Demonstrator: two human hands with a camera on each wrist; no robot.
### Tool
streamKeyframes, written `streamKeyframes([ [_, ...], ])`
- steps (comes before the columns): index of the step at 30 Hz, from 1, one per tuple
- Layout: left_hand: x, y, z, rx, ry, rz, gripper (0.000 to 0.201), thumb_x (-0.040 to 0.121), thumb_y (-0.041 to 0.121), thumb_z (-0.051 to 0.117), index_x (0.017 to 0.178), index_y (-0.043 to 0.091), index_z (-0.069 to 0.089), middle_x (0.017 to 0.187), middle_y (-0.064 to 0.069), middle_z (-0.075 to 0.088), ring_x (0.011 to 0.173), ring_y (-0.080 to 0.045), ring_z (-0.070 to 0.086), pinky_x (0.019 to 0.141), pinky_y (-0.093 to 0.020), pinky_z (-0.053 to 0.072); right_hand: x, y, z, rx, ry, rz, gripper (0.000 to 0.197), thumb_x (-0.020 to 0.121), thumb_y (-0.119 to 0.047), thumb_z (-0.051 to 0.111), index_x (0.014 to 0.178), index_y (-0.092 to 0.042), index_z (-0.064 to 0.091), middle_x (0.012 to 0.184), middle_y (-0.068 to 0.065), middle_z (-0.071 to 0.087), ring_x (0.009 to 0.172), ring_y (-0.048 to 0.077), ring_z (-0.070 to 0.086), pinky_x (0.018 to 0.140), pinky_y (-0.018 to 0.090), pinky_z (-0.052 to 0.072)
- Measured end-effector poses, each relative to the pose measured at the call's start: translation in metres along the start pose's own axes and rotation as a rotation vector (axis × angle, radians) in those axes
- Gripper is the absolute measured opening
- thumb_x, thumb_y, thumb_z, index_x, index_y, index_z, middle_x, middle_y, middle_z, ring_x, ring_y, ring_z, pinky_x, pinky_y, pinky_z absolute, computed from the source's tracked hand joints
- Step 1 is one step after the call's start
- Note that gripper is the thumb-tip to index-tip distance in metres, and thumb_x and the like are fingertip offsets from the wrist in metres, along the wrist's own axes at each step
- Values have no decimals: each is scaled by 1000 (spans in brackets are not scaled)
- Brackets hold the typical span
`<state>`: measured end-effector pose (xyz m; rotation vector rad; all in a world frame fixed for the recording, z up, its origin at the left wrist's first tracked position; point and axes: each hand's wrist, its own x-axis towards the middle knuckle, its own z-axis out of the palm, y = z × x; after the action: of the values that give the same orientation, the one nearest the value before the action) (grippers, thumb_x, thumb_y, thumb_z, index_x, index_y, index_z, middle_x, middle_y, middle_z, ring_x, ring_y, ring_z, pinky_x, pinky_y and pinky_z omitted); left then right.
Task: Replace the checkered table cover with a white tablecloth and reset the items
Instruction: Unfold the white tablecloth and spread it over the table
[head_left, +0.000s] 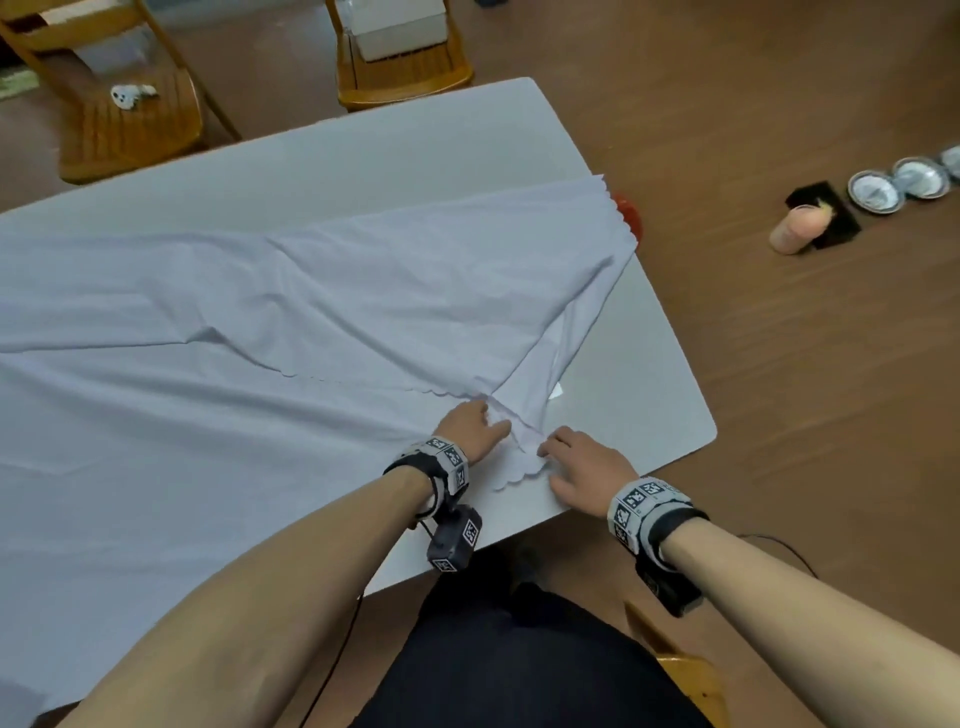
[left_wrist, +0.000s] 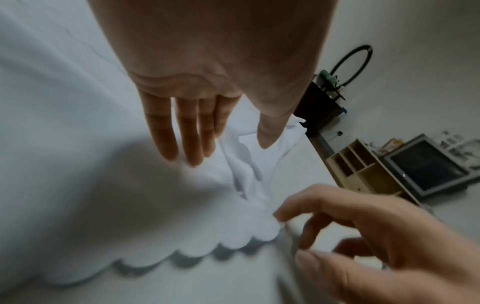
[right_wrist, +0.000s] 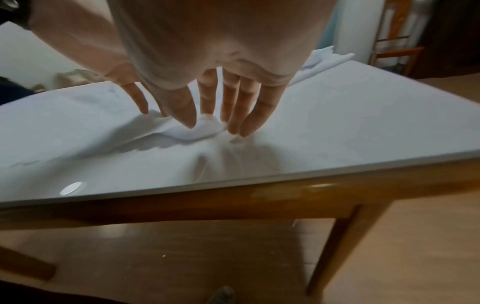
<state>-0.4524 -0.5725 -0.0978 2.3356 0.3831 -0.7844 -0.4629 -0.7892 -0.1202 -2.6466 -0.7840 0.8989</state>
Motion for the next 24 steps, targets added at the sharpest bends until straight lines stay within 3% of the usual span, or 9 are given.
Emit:
streamKeyframes([
  [4,35,13,-3,-208,13,-189,69,87,54,62,132,4,46,125,-11,59,115,-32,57,91,-34,43,-23,22,-17,61,19,160,39,93,-28,50,132,-25,51,135,-5,42,117,17,50,86,37,51],
  [8,55,31,-9,-371,31,-269,72,84,44,67,134,-1,41,126,-18,59,113,-34,59,96,-40,48,-48,47,-39,109,70,303,39,92,-22,51,131,-24,53,137,-7,42,116,15,52,84,31,48],
  [12,63,62,-6,-350,1,-167,39,87,29,69,106,-2,54,107,-19,60,104,-35,61,86,-37,47,-62,68,-56,141,120,431,35,94,-22,48,129,-27,53,136,-12,42,106,11,55,81,35,52],
  [15,63,91,-1,-299,-31,-82,35,92,21,63,69,14,37,83,-9,51,84,-25,53,74,-33,42,-61,82,-69,174,147,453,35,94,-22,47,128,-28,52,136,-13,43,107,9,54,85,35,51],
  [17,62,108,4,-238,-68,0,25,94,12,55,73,11,41,80,-7,50,81,-23,53,73,-30,45,-57,92,-79,200,166,437,34,94,-22,48,127,-29,52,134,-14,43,107,9,54,86,35,50],
  [18,59,117,6,-241,-70,54,12,94,11,52,85,5,49,88,-12,55,88,-26,57,80,-31,47,-53,97,-84,210,174,426,33,95,-23,48,127,-29,53,134,-14,44,107,9,54,85,35,50],
  [20,60,128,14,-222,-70,127,15,94,15,53,99,2,55,105,-21,61,103,-34,58,88,-36,45,-41,111,-95,223,179,397,31,96,-23,48,126,-28,53,133,-14,44,107,11,55,86,36,50],
  [22,59,136,22,-162,-99,190,22,94,20,55,78,6,52,85,-18,60,85,-34,58,73,-36,41,-25,128,-108,226,171,349,31,96,-23,49,126,-28,53,132,-13,44,107,12,56,86,38,50],
  [24,61,143,34,-92,-89,207,37,94,26,57,62,13,42,65,-5,47,63,-21,49,64,-29,36,-3,148,-122,213,160,288,31,96,-22,50,127,-27,53,133,-11,44,107,13,56,85,39,51],
])
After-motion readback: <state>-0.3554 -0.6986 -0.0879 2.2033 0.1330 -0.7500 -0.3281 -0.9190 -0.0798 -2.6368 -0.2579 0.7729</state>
